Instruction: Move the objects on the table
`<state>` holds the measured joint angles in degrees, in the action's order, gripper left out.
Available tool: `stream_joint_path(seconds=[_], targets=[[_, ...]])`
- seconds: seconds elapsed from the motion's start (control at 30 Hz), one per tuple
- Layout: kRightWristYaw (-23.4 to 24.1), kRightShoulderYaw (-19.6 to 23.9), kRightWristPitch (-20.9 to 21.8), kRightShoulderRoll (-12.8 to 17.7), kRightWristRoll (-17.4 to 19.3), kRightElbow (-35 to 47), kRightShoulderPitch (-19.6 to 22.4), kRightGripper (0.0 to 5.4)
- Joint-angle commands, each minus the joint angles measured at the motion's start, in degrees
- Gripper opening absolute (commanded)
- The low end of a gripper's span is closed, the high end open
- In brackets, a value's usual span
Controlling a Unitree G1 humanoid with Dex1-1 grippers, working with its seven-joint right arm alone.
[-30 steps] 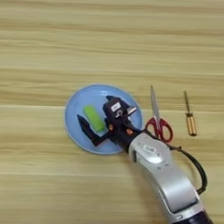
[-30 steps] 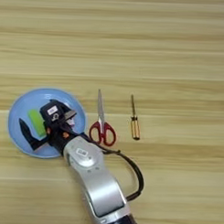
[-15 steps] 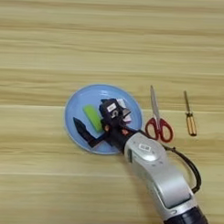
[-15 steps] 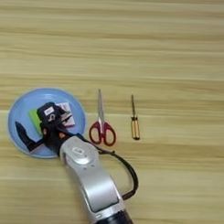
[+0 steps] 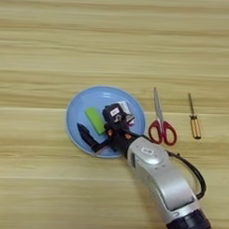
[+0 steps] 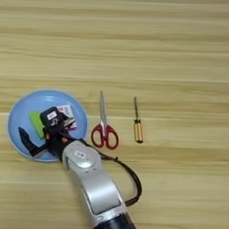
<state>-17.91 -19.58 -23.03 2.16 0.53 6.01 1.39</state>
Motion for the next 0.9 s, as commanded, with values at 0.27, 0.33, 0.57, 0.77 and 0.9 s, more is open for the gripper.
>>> stream_joint_path(seconds=[0.27,0.33,0.57,0.77,0.9], targets=[[0.9,1.2,0.1,-1.1,0.1,1.6,3.4,5.37],[0.9,1.1,0.0,-1.1,0.0,1.4,3.4,5.37],[1.0,0.9,-0.5,-0.9,-0.5,0.6,3.5,5.37],[0.9,1.0,-0.8,-0.7,-0.8,0.2,3.6,5.37],[1.0,0.8,-0.6,-0.5,-1.5,-0.2,3.7,5.37]])
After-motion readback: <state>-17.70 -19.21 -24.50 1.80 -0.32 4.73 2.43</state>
